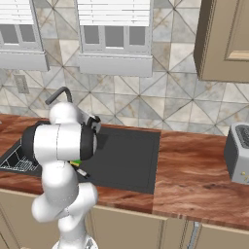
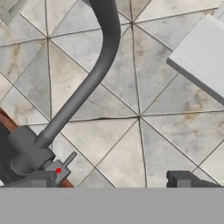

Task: Pick the pan and sponge and place them into the sink. Then turn on the water.

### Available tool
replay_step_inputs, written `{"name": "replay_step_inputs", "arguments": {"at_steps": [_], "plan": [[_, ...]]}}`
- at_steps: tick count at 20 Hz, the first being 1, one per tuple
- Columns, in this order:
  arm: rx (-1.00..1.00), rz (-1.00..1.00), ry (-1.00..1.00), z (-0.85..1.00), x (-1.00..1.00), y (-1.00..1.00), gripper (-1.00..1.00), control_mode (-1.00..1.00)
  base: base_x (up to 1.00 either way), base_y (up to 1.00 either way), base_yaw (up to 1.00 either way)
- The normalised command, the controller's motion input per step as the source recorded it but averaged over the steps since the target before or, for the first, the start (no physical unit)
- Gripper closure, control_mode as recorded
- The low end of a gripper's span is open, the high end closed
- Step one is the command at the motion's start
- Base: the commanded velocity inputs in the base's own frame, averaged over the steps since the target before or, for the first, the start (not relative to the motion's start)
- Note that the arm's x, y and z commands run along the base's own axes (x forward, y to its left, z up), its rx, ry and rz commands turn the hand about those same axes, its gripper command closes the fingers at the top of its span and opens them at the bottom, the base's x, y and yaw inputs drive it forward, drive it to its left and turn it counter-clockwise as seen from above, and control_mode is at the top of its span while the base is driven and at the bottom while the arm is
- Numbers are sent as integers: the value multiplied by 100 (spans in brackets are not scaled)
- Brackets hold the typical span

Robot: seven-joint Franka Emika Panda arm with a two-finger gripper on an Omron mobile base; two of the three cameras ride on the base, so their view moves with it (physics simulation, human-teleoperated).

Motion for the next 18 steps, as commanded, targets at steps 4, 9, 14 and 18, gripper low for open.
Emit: {"name": "replay_step_inputs", "arguments": {"at_steps": [4, 9, 14, 18], "plan": [[9, 11, -12, -25, 16, -31, -100, -100, 0, 0, 0], [12, 13, -7, -32, 20, -16, -100, -100, 0, 0, 0], [9, 12, -10, -38, 33, -36, -100, -100, 0, 0, 0], [5, 9, -11, -54, 35, -53, -100, -100, 0, 0, 0]]}}
